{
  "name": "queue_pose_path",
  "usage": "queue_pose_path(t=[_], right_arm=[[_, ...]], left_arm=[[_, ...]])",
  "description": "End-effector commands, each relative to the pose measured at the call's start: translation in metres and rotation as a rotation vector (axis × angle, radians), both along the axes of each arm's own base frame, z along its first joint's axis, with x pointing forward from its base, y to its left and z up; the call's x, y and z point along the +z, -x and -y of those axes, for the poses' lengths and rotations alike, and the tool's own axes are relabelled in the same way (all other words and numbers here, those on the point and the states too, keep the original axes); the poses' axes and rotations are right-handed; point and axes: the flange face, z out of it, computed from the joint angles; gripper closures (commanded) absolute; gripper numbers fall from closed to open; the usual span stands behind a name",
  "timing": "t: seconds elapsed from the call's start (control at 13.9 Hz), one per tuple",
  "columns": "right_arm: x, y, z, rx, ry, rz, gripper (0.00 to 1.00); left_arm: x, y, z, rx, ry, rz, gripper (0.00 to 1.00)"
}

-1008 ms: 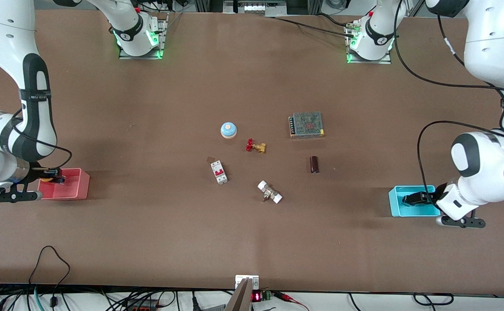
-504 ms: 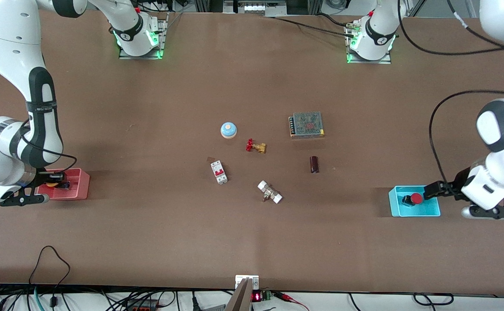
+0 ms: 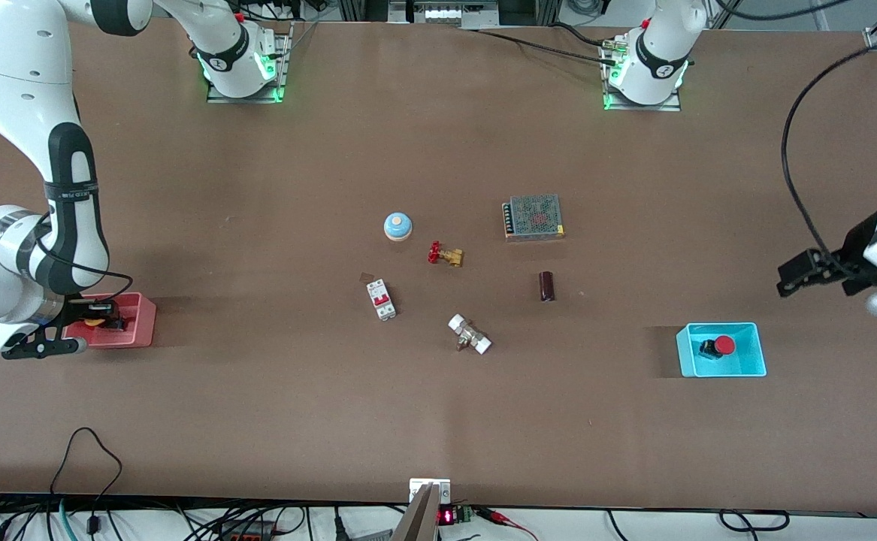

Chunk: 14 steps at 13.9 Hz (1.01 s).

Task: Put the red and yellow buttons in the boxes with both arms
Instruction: 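Open the left gripper over the cyan box and lift away, then open the right gripper over the pink box and lift away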

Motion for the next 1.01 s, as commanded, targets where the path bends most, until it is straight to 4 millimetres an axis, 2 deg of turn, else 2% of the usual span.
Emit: queue_pose_path(t=[0.0, 0.07, 0.14, 0.29, 0.43, 0.58, 0.72, 0.86, 0.94], right_arm=[[-0.001, -0.001, 0.001, 0.012, -0.02, 0.013, 0.62], [0.0, -0.001, 0.0, 0.007, -0.026, 0.016, 0.28], [0.001, -0.001, -0.002, -0.006, -0.048, 0.02, 0.0], [0.004, -0.002, -0.007, -0.006, -0.055, 0.023, 0.0], [0.028, -0.002, -0.008, -0.008, -0.075, 0.032, 0.0], [0.076, -0.001, -0.015, -0.009, -0.11, 0.05, 0.0], [0.133, 0.003, -0.024, 0.006, -0.145, 0.086, 0.0], [0.185, 0.011, -0.046, 0.039, -0.174, 0.112, 0.0], [0.202, 0.015, -0.058, 0.045, -0.189, 0.107, 0.0]], left_arm=[[0.031, 0.034, 0.007, -0.024, -0.018, -0.013, 0.0], [0.039, 0.044, 0.012, -0.044, -0.017, -0.008, 0.0], [0.045, 0.054, 0.011, -0.071, -0.018, -0.002, 0.0], [0.053, 0.074, 0.011, -0.101, -0.005, 0.006, 0.0], [0.049, 0.085, 0.012, -0.1, -0.001, 0.011, 0.0], [0.041, 0.09, 0.014, -0.102, -0.003, 0.031, 0.0], [0.041, 0.091, 0.013, -0.1, -0.004, 0.029, 0.0], [0.043, 0.09, 0.014, -0.088, -0.001, 0.014, 0.0], [0.042, 0.092, 0.015, -0.088, 0.0, 0.003, 0.0]])
